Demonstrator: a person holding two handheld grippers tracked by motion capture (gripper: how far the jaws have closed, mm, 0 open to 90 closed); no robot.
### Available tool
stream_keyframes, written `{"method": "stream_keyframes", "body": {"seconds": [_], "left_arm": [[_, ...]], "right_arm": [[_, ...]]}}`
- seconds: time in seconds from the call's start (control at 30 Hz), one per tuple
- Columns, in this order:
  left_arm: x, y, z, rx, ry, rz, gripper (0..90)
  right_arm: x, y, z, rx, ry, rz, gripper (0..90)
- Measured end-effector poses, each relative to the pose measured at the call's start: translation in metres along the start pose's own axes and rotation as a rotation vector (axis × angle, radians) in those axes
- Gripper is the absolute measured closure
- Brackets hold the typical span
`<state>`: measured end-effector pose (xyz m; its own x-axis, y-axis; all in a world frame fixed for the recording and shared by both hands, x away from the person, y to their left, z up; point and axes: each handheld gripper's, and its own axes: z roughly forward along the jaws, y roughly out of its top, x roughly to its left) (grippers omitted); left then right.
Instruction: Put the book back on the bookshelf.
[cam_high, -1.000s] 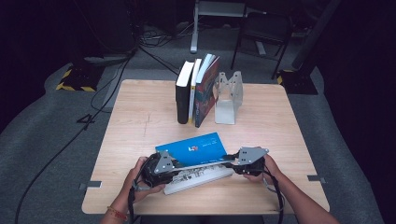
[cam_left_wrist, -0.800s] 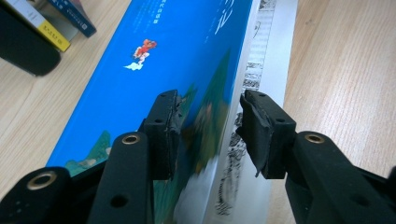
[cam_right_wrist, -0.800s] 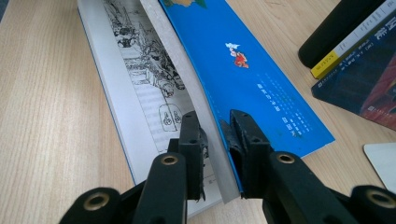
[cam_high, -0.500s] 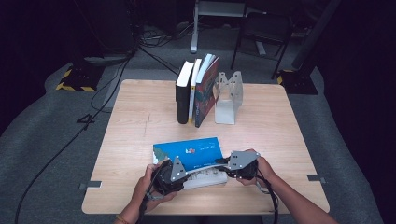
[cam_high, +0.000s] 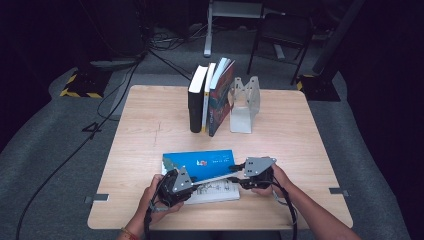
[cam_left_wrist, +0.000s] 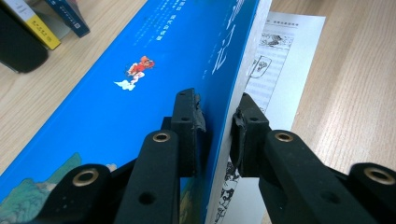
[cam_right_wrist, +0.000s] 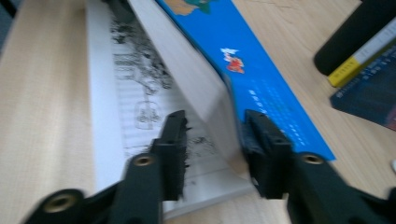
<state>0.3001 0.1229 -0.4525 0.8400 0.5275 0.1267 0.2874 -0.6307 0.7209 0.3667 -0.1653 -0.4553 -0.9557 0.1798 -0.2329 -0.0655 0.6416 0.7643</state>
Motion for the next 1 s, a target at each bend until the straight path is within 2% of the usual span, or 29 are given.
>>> {"method": "stream_keyframes", "body": {"seconds": [0.07,0.1,0.13,0.17,0.2,0.3,0.37,0.53,0.57,0.6,0.67,0.7,0.77,0.83,0.87,0.9,0.97,1.0], "left_arm": [[0.000,0.001,0.001,-0.004,0.003,-0.030,70.4],[0.000,0.002,0.002,0.005,0.012,-0.047,65.9],[0.000,0.002,0.002,0.005,0.012,-0.047,60.5],[0.000,0.003,0.004,0.034,0.041,-0.071,60.5],[-0.001,0.004,0.007,0.054,0.058,-0.076,55.8],[-0.008,0.008,0.010,0.076,0.088,-0.061,54.5],[-0.012,0.012,0.011,0.087,0.120,-0.055,60.1],[-0.016,0.015,0.014,0.100,0.149,-0.046,66.8],[-0.019,0.016,0.013,0.090,0.174,-0.015,70.5],[-0.019,0.016,0.013,0.090,0.174,-0.015,73.6],[-0.018,0.014,0.012,0.062,0.174,-0.024,75.1],[-0.016,0.011,0.011,0.031,0.174,-0.032,76.7],[-0.012,0.008,0.008,-0.010,0.161,-0.057,79.2],[-0.010,0.008,0.006,-0.026,0.157,-0.063,80.5],[-0.009,0.007,0.004,-0.036,0.152,-0.064,80.5],[-0.009,0.006,0.003,-0.042,0.149,-0.071,80.8],[-0.006,0.004,0.001,-0.053,0.135,-0.093,80.9],[-0.006,0.004,-0.001,-0.066,0.140,-0.093,81.0]], "right_arm": [[0.001,0.000,0.000,0.002,-0.004,-0.042,69.9],[0.002,0.001,-0.001,0.001,-0.009,-0.048,70.7],[0.002,0.001,-0.001,0.001,-0.009,-0.048,70.7],[0.004,0.002,-0.002,0.002,-0.021,-0.047,71.6],[0.005,0.004,-0.003,0.002,-0.027,-0.055,72.6],[0.011,0.009,-0.005,0.008,-0.037,-0.077,74.1],[0.016,0.015,-0.008,0.002,-0.044,-0.070,75.8],[0.020,0.021,-0.009,0.008,-0.056,-0.059,75.8],[0.020,0.021,-0.009,0.008,-0.057,-0.057,75.1],[0.020,0.021,-0.009,0.008,-0.057,-0.057,75.1],[0.017,0.022,-0.011,-0.033,-0.058,-0.017,69.2],[0.013,0.021,-0.014,-0.076,-0.048,0.017,62.4],[0.007,0.017,-0.022,-0.118,-0.078,0.068,49.5],[-0.002,0.009,-0.029,-0.119,-0.079,0.099,46.5],[-0.002,0.009,-0.029,-0.119,-0.079,0.099,46.5],[-0.006,0.003,-0.033,-0.118,-0.096,0.113,46.1],[-0.017,-0.012,-0.036,-0.094,-0.109,0.197,44.9],[-0.021,-0.018,-0.035,-0.074,-0.109,0.221,44.8]]}}
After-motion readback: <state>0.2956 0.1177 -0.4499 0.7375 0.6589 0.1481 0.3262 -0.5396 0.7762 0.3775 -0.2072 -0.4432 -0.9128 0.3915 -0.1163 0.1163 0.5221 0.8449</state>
